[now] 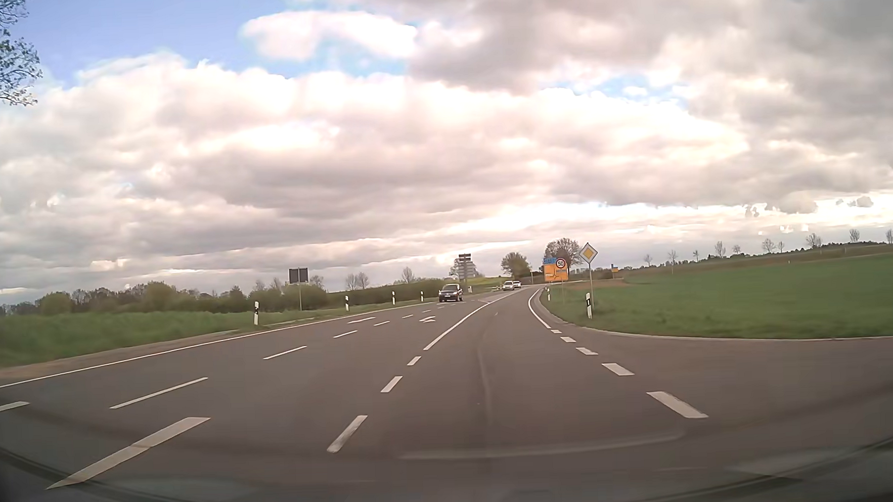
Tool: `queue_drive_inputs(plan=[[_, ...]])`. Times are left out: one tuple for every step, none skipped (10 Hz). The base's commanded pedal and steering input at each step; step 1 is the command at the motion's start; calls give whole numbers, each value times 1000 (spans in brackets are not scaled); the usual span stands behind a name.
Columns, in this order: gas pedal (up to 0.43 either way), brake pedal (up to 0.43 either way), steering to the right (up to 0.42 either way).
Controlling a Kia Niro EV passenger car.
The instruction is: Follow the waypoints while adhering to traffic rules and regulations
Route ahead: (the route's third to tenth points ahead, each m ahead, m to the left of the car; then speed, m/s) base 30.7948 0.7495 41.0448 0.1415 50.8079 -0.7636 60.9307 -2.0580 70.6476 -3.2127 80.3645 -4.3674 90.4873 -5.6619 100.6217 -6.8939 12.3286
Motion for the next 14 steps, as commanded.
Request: queue_drive_inputs(plan=[[248,0,6],[248,0,6],[248,6,5],[248,0,5],[240,0,5],[240,0,5],[220,6,5],[220,0,5],[220,6,10],[220,0,17],[220,6,21],[220,0,23],[220,6,23],[220,0,23]])
